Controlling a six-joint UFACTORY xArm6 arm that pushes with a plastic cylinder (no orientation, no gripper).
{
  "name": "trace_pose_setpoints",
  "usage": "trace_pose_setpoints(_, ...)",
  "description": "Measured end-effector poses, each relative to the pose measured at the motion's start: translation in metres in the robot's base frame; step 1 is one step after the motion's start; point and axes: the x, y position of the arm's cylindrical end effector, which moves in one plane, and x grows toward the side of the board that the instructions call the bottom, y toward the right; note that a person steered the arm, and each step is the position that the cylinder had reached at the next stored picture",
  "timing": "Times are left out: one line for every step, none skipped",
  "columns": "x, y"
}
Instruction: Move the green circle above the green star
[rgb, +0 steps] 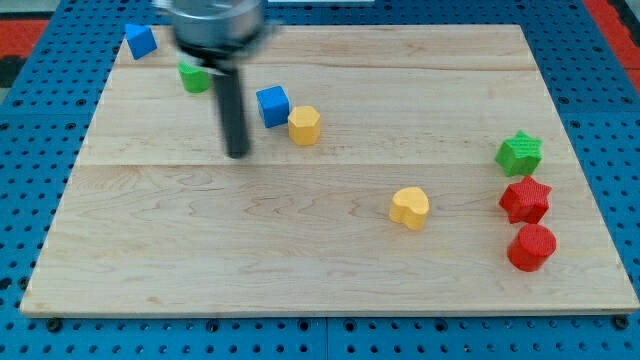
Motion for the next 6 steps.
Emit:
trace_pose_setpoints(-0.054,0.010)
trace_pose_setpoints(-0.080,0.071)
trace_pose_setpoints(-0.086,0.039)
trace_pose_setpoints(-0.091,0.005)
trace_pose_setpoints(-0.074,-0.053)
trace_pose_setpoints(-0.108,-0.096)
